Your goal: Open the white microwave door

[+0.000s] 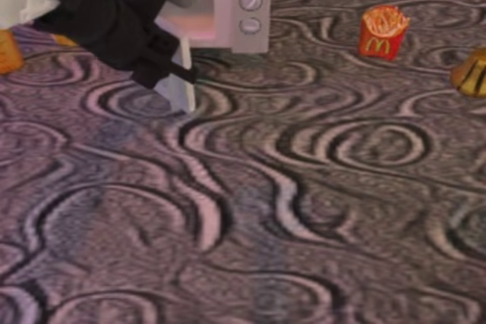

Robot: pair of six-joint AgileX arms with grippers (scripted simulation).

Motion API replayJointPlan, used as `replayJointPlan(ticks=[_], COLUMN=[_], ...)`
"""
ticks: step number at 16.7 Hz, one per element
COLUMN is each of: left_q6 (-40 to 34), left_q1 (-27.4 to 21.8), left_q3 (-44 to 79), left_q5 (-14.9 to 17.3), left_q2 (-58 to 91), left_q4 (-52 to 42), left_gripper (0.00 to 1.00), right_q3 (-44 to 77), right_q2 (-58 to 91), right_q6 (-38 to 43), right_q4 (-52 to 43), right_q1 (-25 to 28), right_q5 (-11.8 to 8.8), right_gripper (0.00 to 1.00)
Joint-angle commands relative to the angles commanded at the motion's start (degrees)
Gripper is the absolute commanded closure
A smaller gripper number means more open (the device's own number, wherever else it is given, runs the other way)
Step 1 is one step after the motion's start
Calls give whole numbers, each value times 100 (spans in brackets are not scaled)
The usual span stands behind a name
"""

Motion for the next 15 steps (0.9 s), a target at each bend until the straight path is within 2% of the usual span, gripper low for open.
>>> replayJointPlan(ticks=[3,15], left_q6=[220,221], left_q1=[96,96], left_q3=[-63,-63], left_q5=[93,93], left_q2=[-60,-61], left_q4=[-21,-21], left_gripper=[100,100], right_q3=[0,0], right_q2=[0,0], right_q6=[0,0], right_q4=[0,0], right_q1=[0,0], right_q5=[0,0], right_gripper=[0,0])
